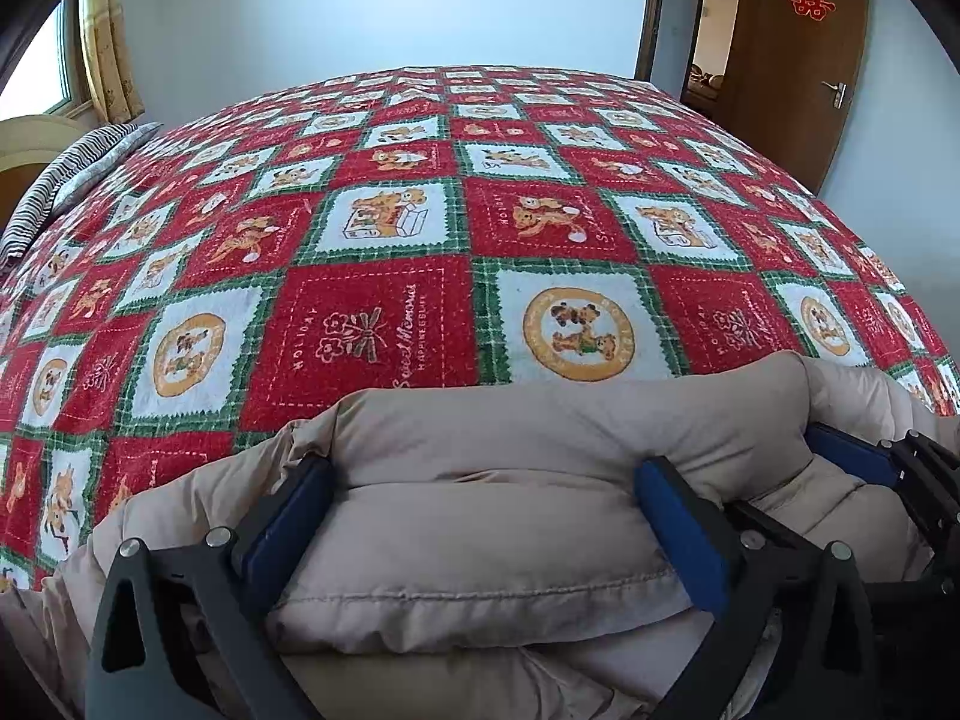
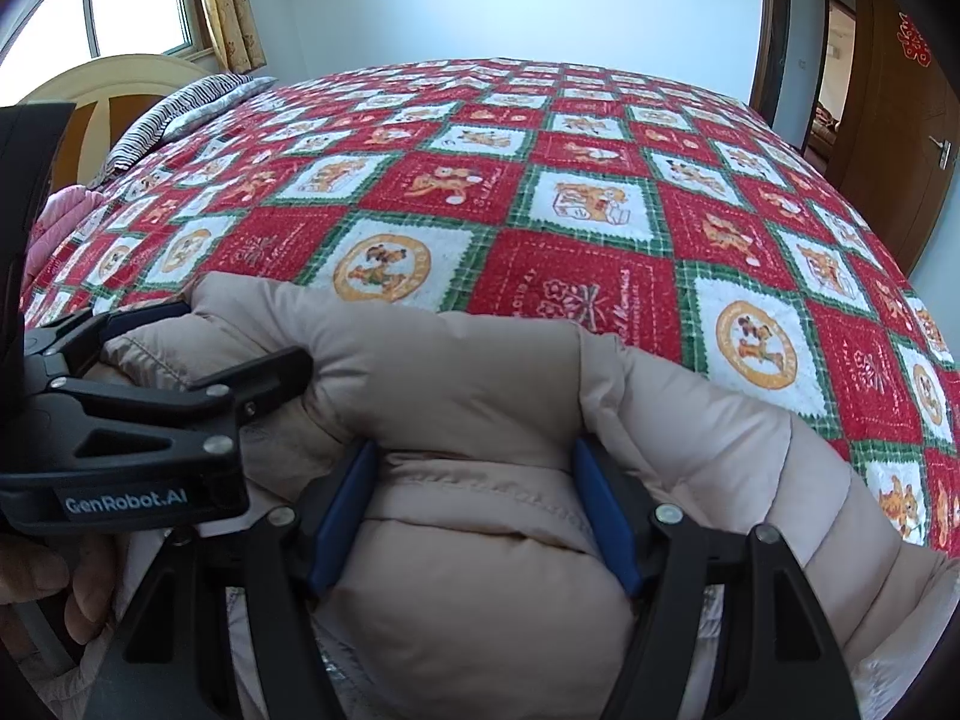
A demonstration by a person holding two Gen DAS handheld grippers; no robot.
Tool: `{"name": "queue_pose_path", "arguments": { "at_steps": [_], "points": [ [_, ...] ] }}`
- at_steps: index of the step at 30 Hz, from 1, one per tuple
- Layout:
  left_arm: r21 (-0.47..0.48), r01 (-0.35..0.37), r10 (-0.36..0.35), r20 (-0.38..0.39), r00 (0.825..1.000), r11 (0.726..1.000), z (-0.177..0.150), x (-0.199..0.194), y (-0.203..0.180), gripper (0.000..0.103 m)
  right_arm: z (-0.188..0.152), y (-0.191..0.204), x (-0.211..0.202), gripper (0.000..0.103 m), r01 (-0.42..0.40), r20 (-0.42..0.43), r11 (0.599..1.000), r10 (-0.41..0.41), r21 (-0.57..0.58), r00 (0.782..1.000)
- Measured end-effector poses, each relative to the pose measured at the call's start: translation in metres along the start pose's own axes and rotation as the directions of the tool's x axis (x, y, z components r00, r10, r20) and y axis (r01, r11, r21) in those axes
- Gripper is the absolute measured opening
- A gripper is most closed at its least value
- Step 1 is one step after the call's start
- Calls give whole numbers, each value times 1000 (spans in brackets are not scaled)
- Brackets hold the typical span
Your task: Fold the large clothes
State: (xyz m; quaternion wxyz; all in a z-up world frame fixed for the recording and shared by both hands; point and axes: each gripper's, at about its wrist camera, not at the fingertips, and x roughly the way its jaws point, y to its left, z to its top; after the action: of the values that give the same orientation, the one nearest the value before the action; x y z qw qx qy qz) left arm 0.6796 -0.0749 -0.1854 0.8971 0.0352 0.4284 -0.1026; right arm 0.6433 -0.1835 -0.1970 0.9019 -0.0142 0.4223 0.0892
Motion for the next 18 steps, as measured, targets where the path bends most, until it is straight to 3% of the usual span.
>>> {"name": "queue_pose_path", "arguments": {
  "at_steps": [18],
  "points": [
    [11, -24, 25, -7, 1000, 1000, -1, 6, -3, 102, 1, 8, 5, 72, 50, -21, 998, -51, -42, 999]
  ]
}}
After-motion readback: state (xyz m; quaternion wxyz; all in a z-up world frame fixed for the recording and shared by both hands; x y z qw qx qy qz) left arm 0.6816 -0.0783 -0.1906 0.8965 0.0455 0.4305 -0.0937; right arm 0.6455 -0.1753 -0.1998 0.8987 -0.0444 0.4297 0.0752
